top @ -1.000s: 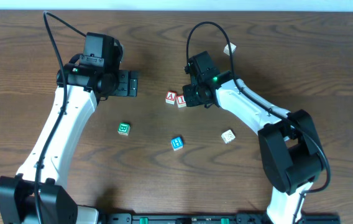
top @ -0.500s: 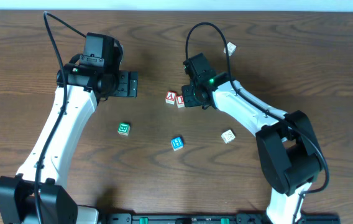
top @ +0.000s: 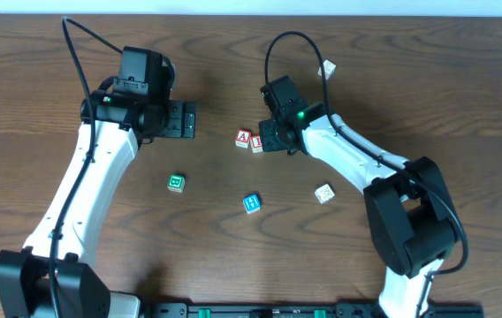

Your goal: Spell out Ai2

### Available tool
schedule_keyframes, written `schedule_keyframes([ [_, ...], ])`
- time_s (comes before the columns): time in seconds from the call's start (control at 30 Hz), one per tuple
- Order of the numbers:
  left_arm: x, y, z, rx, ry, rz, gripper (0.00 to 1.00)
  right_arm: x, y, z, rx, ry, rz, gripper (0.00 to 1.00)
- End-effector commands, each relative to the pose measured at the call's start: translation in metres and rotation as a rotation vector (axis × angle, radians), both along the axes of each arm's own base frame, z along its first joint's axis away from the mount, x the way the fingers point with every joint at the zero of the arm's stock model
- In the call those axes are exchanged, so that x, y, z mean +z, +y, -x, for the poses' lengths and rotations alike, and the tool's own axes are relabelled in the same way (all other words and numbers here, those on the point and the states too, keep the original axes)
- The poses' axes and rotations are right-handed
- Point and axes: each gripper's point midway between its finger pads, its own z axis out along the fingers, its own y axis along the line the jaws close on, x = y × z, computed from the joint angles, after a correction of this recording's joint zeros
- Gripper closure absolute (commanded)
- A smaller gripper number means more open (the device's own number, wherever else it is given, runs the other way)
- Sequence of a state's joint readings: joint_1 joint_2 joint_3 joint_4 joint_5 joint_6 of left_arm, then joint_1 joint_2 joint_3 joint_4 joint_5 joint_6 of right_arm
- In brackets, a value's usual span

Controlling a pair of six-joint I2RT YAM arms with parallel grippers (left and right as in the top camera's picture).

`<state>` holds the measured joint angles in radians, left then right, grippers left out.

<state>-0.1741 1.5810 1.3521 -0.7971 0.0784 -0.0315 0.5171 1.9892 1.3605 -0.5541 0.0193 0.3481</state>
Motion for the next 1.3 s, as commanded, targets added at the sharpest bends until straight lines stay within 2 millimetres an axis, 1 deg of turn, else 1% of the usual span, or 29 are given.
schedule_keyframes([
  [0.0,-0.005,0.0,0.001,0.017,0.018,0.007,0.05,0.004,0.006,-0.004,-0.001,-0.016,-0.001,0.59],
  [0.03,-0.005,-0.001,0.001,0.019,0.019,0.011,0.05,0.004,0.006,-0.005,0.0,-0.017,-0.002,0.57],
  [0.13,-0.005,-0.007,0.002,0.003,0.02,0.026,0.04,0.006,0.007,-0.009,0.001,-0.036,-0.011,0.56],
  [0.2,-0.004,-0.012,0.003,-0.01,0.019,0.032,0.04,0.012,0.007,-0.015,0.004,-0.05,-0.014,0.58],
  [0.23,-0.004,-0.015,0.003,-0.018,0.017,0.032,0.0,0.019,0.007,-0.018,0.003,-0.057,-0.016,0.58],
  [0.3,-0.003,-0.02,0.003,-0.03,0.011,0.033,0.1,0.032,0.006,-0.023,0.014,-0.067,-0.012,0.64],
  [0.33,-0.003,-0.022,0.002,-0.034,0.008,0.034,0.25,0.039,0.006,-0.025,0.02,-0.071,-0.009,0.77],
  [0.37,-0.003,-0.024,0.002,-0.039,0.004,0.035,0.37,0.046,0.004,-0.027,0.024,-0.073,-0.006,0.91],
  [0.4,-0.002,-0.025,0.001,-0.041,0.0,0.037,0.53,0.052,0.002,-0.028,0.019,-0.073,0.0,0.99],
  [0.43,-0.002,-0.026,0.001,-0.045,-0.002,0.041,0.67,0.059,-0.001,-0.029,0.012,-0.076,0.009,0.99],
  [0.47,-0.003,-0.03,0.0,-0.054,-0.001,0.055,0.85,0.064,-0.005,-0.03,0.003,-0.076,0.023,0.99],
  [0.5,-0.004,-0.032,0.0,-0.058,0.001,0.061,0.94,0.068,-0.01,-0.03,-0.006,-0.077,0.036,0.99],
  [0.57,-0.011,-0.033,-0.002,-0.052,0.017,0.064,0.94,0.072,-0.02,-0.029,-0.024,-0.068,0.058,0.99],
  [0.63,-0.024,-0.035,-0.006,-0.032,0.047,0.073,0.94,0.068,-0.031,-0.025,-0.039,-0.039,0.074,0.99],
  [0.73,-0.05,-0.048,-0.012,-0.057,0.101,0.125,0.94,0.054,-0.046,-0.02,-0.064,0.008,0.076,0.99],
  [0.8,-0.066,-0.06,-0.018,-0.068,0.127,0.164,0.94,0.047,-0.049,-0.018,-0.069,0.034,0.04,0.99],
  [0.87,-0.087,-0.067,-0.024,-0.013,0.157,0.194,0.94,0.042,-0.045,-0.018,-0.034,0.042,-0.011,0.99],
  [0.93,-0.1,-0.072,-0.028,0.019,0.175,0.207,0.94,0.037,-0.04,-0.017,0.002,0.043,-0.031,0.98],
  [1.0,-0.109,-0.076,-0.029,0.038,0.19,0.214,0.94,0.033,-0.038,-0.014,0.023,0.05,-0.034,0.99],
  [1.13,-0.115,-0.082,-0.03,0.054,0.196,0.219,0.94,0.025,-0.031,-0.006,0.062,0.086,-0.067,0.99],
  [1.27,-0.121,-0.089,-0.029,0.06,0.206,0.222,0.94,0.02,-0.028,-0.003,0.072,0.102,-0.071,0.99],
])
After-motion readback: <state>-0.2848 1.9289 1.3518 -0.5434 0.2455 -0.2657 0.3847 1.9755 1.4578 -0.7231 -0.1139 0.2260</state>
